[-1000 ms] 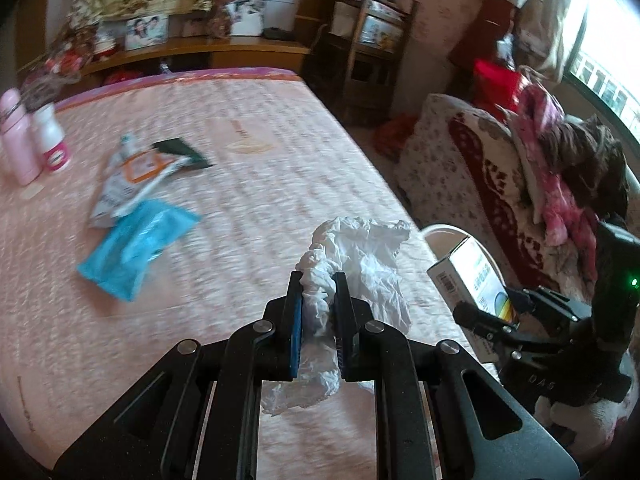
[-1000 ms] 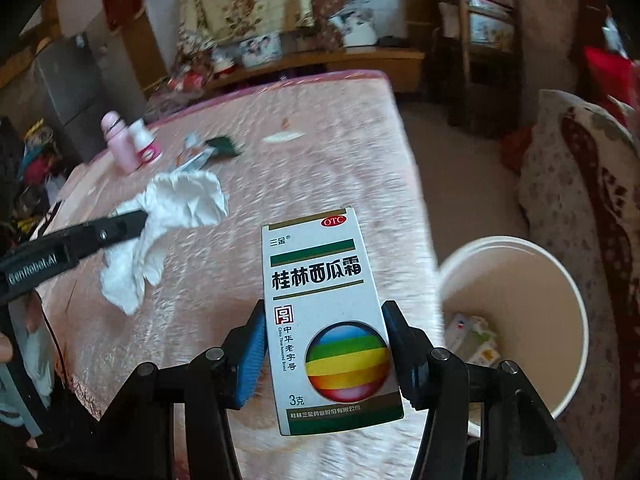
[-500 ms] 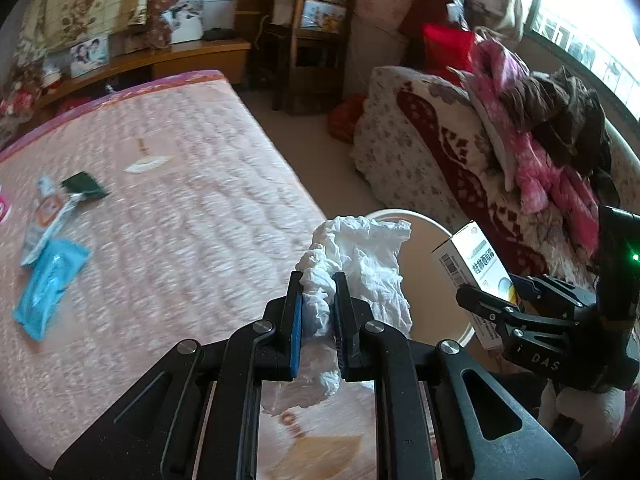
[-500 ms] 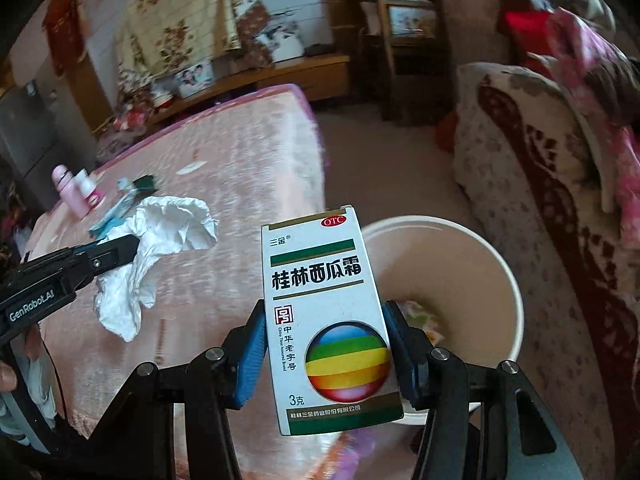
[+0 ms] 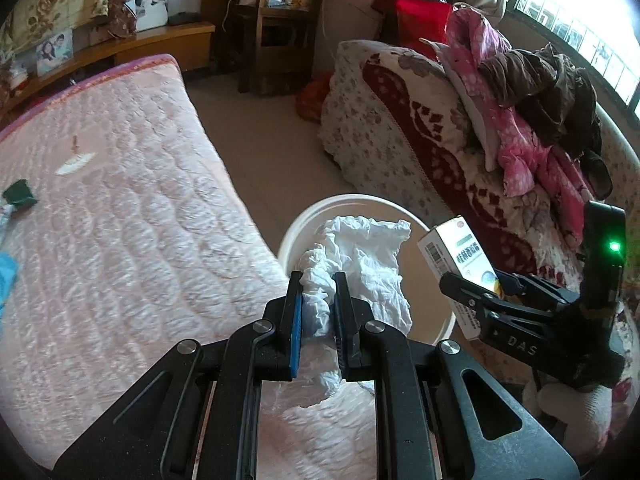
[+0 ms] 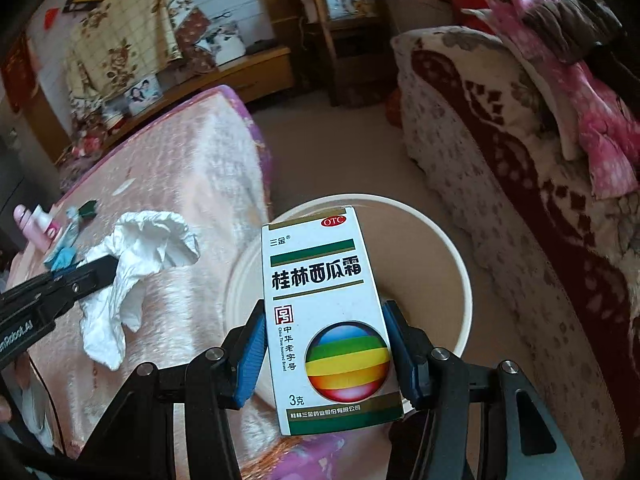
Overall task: Collect trash
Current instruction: 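Open both grippers to drop the box and bag into the bucket, then move both open grippers back over the bed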
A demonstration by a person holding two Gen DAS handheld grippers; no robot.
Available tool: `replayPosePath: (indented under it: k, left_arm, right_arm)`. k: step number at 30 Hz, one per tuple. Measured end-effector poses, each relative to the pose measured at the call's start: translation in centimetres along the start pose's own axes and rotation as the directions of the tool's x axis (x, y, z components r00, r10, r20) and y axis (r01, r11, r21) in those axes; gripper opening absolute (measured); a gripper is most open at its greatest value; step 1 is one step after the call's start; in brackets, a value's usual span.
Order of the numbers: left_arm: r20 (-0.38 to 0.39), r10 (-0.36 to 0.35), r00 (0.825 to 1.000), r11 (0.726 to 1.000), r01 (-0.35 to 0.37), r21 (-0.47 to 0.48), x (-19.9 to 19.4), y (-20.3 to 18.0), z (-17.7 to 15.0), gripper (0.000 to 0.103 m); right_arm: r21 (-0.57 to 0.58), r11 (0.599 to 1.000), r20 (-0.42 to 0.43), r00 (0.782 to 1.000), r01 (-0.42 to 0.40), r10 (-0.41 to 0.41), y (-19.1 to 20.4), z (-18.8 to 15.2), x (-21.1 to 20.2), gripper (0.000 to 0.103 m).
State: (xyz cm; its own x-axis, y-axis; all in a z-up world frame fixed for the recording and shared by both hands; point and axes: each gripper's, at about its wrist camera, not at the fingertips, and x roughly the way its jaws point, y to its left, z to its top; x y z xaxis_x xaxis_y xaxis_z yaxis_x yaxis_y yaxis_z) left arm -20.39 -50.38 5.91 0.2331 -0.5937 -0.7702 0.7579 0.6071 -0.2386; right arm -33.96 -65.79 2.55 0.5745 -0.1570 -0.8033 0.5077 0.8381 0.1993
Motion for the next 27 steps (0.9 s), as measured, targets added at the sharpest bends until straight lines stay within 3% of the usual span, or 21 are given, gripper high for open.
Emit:
replayPosePath:
  k: [2,6,15,27]
  left_arm:
    - [-0.002,-0.035,0.999,0.999,0.035,-0.015,0.5,-0.1,0.1,0.014]
    - [-0.012,-0.068,0.998,0.997,0.068,-0.031,1.1,0.0,0.0,0.046]
    - [0.003,-0.038,0.999,0.998,0.038,-0.048,0.1,1.4,-0.6,0.046]
    - [0.054,0.086,0.995,0.994,-0.082,-0.075,-3.3,5.8,-2.3,0.046]
  right_arm:
    - [0.020,1.000,0.007,1.000,0.016,-0.016,-0.6,0.3,0.3,0.054]
    - [0.048,0.998,0.020,0.999,0.040,-0.041,-1.2,0.3,0.5,0.068]
    - [0.051,0.999,-0.007,1.000,0.011,-0.010,-0.9,-0.3,0.9,0.068]
    - [-0.019,1.000,-0.016,1.000,-0.024,0.024,3.6,-0.9,0.9,0.068]
